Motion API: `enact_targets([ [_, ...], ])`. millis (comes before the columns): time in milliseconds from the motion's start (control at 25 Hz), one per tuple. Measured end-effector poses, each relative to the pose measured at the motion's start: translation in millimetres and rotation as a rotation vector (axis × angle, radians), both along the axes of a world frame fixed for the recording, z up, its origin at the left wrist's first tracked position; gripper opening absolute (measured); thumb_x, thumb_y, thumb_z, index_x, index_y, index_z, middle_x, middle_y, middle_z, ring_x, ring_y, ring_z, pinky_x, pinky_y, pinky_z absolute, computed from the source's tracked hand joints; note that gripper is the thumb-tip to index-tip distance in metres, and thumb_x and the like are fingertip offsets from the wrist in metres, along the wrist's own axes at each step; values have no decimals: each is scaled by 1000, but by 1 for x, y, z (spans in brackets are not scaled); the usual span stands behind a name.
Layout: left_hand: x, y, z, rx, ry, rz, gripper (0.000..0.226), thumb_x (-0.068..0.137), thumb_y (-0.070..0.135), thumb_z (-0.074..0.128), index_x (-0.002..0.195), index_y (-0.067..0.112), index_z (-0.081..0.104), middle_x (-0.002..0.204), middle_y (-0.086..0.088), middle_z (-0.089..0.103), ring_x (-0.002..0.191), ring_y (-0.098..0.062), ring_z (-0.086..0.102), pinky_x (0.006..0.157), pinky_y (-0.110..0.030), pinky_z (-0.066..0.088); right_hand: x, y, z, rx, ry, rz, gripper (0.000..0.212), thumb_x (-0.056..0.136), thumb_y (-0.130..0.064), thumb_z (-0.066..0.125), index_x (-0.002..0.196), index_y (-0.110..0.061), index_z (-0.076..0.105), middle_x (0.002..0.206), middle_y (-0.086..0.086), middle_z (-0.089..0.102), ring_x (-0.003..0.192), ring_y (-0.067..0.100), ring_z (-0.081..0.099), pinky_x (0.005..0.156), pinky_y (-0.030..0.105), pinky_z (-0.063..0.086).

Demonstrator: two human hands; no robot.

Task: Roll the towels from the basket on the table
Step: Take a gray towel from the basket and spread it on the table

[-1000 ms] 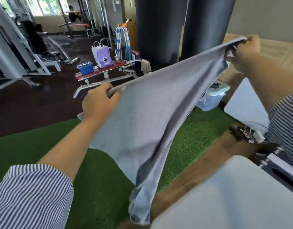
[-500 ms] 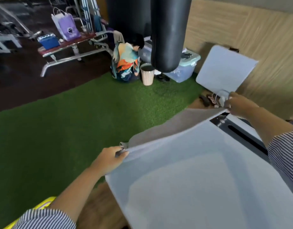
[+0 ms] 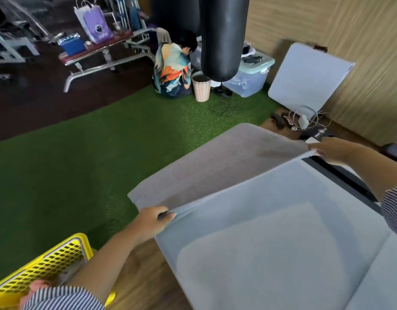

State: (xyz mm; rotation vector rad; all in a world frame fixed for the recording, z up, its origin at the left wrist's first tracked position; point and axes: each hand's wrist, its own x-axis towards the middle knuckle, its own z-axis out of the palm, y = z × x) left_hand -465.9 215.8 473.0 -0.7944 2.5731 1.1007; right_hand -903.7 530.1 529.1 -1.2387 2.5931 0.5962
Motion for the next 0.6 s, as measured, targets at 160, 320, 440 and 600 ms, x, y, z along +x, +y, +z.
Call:
enact_targets([
  [160,7,27,-3,-8,-3,-54,39,96,42,51,71,12,47,65,-1,44,61,-12,45,59,-28,29,9,40,-4,-30,-17,-55,20,95,-17,42,110,-21,55,75,-4,37,87,26,52,82,37,43],
  [320,32,55,-8,-65,-11,-44,44,93,49,49,74,9,49,64,0,46,62,-16,49,59,-31,31,42,79,-10,-104,-37,-71,17,96,-21,44,108,-21,56,79,0,42,91,29,54,79,35,41],
  [440,61,84,-5,-97,-6,-44,48,85,59,43,75,12,49,61,2,48,64,-19,54,58,-32,32,71,110,-4,-117,-46,-98,16,95,-23,45,108,-21,55,83,2,45,92,27,55,82,38,43],
  [600,93,148,8,-87,12,-44,38,94,47,47,71,17,46,61,3,43,59,-12,47,55,-26,30,115,162,5,-170,-19,-119,16,95,-22,47,108,-19,56,91,7,45,93,31,54,77,36,39],
])
